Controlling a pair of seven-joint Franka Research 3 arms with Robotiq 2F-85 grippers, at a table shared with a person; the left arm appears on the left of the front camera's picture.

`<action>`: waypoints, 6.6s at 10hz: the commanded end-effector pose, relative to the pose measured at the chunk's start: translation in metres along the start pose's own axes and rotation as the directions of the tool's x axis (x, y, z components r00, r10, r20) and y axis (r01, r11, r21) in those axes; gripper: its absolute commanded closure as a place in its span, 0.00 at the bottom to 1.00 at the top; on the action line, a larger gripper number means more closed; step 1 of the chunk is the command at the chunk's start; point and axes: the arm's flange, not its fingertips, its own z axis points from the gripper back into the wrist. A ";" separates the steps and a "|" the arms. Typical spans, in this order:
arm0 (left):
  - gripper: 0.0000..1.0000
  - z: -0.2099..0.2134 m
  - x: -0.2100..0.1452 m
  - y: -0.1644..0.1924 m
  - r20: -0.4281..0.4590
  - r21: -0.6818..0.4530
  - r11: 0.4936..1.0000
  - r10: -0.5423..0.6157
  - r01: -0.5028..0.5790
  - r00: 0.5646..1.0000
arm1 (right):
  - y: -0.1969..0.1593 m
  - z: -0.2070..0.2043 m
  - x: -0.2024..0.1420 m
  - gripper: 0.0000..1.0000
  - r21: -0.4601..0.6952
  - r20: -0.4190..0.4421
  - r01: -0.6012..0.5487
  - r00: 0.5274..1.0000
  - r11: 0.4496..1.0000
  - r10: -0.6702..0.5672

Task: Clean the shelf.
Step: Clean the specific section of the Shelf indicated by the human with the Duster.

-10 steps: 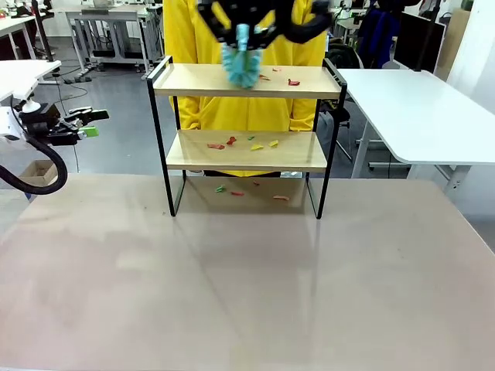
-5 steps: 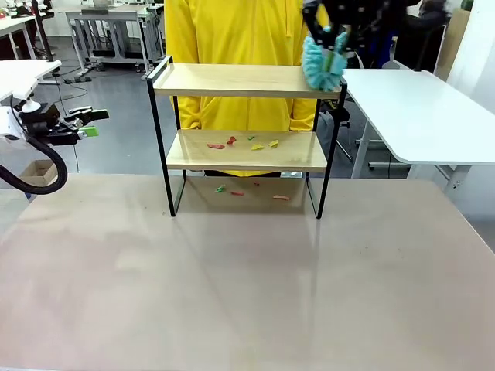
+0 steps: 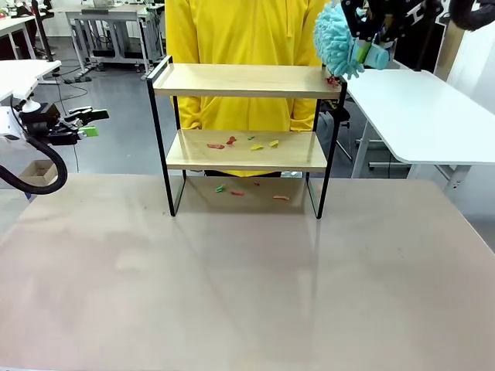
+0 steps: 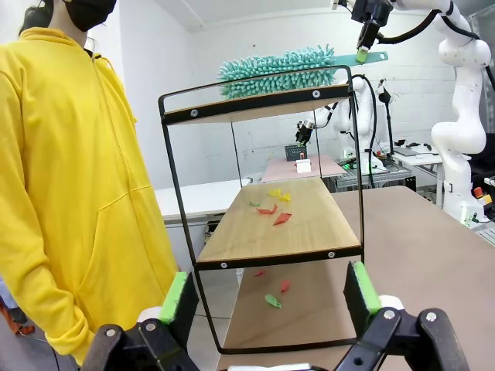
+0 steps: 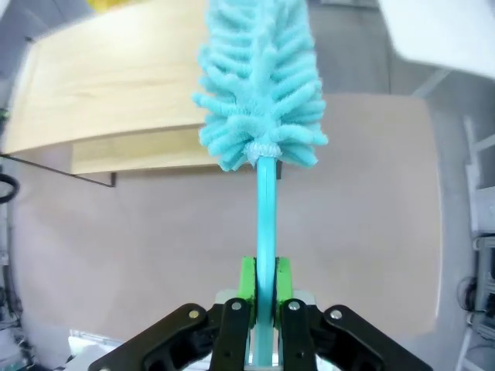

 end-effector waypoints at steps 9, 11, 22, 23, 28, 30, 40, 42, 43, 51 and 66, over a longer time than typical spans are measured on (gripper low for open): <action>0.00 0.000 0.002 -0.001 0.005 -0.008 1.000 -0.003 0.003 1.000 | 0.004 0.026 -0.024 0.87 0.327 -0.033 -0.383 0.909 0.864 0.416; 0.00 0.000 0.002 -0.001 0.005 -0.008 1.000 -0.003 0.003 1.000 | -0.007 0.028 -0.040 0.87 0.436 -0.086 -0.522 0.787 0.733 0.611; 0.00 0.000 0.002 -0.001 0.005 -0.008 1.000 -0.003 0.003 1.000 | -0.176 -0.098 -0.162 0.87 0.585 -0.126 -0.594 0.606 0.552 0.785; 0.00 0.000 0.002 -0.001 0.005 -0.008 1.000 -0.003 0.003 1.000 | -0.174 -0.097 -0.157 0.87 0.563 -0.163 -0.575 0.626 0.593 0.762; 0.00 0.000 0.002 -0.001 0.005 -0.008 1.000 -0.003 0.003 1.000 | -0.171 -0.090 -0.159 0.87 0.610 -0.164 -0.557 0.607 0.564 0.778; 0.00 0.000 0.002 -0.001 0.005 -0.008 1.000 -0.003 0.003 1.000 | -0.171 -0.090 -0.159 0.87 0.610 -0.164 -0.557 0.607 0.564 0.778; 0.00 0.000 0.002 -0.001 0.005 -0.008 1.000 -0.003 0.003 1.000 | -0.171 -0.090 -0.159 0.87 0.610 -0.164 -0.557 0.607 0.564 0.778; 0.00 0.000 0.002 -0.001 0.005 -0.008 1.000 -0.003 0.003 1.000 | -0.171 -0.090 -0.159 0.87 0.610 -0.164 -0.557 0.607 0.564 0.778; 0.00 0.000 0.002 -0.001 0.005 -0.008 1.000 -0.003 0.003 1.000 | -0.171 -0.090 -0.159 0.87 0.610 -0.164 -0.557 0.607 0.564 0.778; 0.00 0.000 0.002 -0.001 0.005 -0.008 1.000 -0.003 0.003 1.000 | -0.171 -0.090 -0.159 0.87 0.610 -0.164 -0.557 0.607 0.564 0.778; 0.00 0.000 0.002 -0.001 0.005 -0.008 1.000 -0.003 0.003 1.000 | -0.068 -0.128 -0.169 0.87 0.512 -0.271 -0.475 0.701 0.716 0.659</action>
